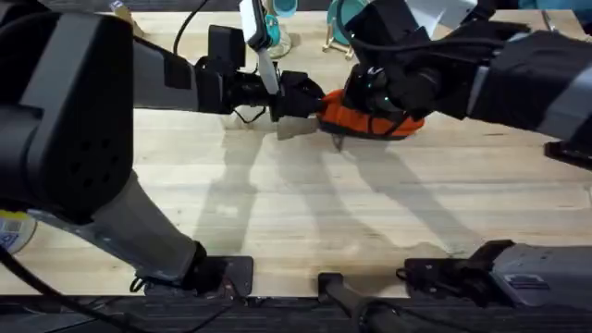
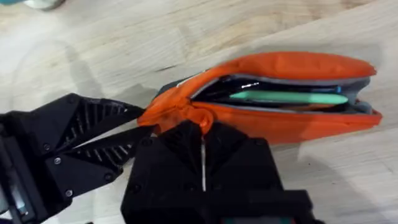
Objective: Unzip the bag, pick up the pens from the table one at a time and place them inside, then zip the bag closed.
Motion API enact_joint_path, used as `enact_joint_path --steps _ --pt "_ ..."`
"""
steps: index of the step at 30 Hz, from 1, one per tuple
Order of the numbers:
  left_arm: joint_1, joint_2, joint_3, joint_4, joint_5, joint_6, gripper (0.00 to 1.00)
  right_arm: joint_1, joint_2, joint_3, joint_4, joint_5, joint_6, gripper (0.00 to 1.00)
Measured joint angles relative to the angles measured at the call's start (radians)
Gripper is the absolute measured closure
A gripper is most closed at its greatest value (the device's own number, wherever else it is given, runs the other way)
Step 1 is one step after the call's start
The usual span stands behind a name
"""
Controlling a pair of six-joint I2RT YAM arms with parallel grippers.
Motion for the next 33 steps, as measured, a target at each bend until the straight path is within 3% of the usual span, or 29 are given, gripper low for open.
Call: enact_joint_path --steps 33 --pt "0.0 0.0 0.0 0.0 0.005 0.0 0.96 -0.26 -0.208 0.0 -0.271 -0.037 -0.132 0.971"
